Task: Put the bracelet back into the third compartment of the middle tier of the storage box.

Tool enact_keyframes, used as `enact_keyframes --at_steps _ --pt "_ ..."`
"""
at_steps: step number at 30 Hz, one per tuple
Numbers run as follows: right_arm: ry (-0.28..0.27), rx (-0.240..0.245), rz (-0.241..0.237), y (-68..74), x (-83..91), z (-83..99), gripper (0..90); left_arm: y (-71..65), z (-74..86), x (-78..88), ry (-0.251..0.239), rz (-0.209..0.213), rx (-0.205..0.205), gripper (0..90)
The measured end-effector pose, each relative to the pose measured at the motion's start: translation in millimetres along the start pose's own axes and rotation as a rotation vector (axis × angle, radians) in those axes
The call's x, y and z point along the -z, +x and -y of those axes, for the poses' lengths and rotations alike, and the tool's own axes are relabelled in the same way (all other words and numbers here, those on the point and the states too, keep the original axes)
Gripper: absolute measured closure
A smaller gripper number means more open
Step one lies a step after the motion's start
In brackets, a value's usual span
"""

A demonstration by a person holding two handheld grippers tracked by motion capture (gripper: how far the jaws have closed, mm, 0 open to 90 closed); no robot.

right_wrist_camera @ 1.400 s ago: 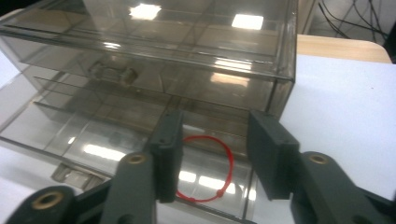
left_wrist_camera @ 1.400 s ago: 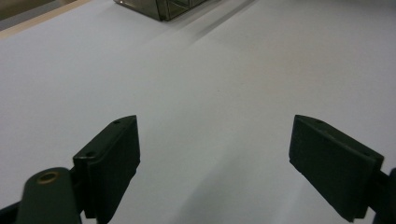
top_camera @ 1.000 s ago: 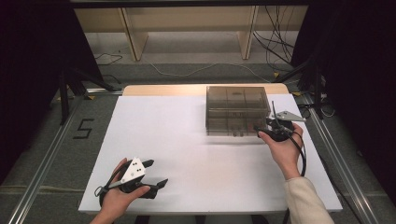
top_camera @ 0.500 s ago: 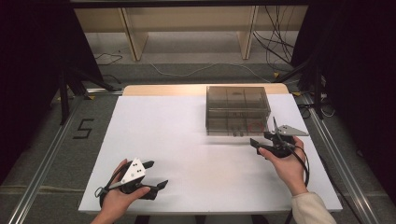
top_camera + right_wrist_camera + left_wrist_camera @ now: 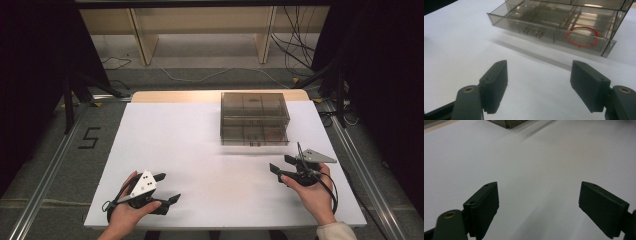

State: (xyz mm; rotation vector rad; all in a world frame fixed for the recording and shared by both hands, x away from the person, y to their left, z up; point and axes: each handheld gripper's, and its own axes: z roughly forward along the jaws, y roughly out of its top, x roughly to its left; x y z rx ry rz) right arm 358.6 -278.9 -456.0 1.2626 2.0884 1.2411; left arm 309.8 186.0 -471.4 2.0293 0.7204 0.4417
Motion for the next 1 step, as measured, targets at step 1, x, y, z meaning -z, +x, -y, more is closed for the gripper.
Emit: enact_keyframes --at_steps 1 --pt "-0.002 0.003 -0.003 0.5 0.3 1.2 30.9 -1.1 -0.7 -0.4 -0.006 0.002 0.000 16.2"
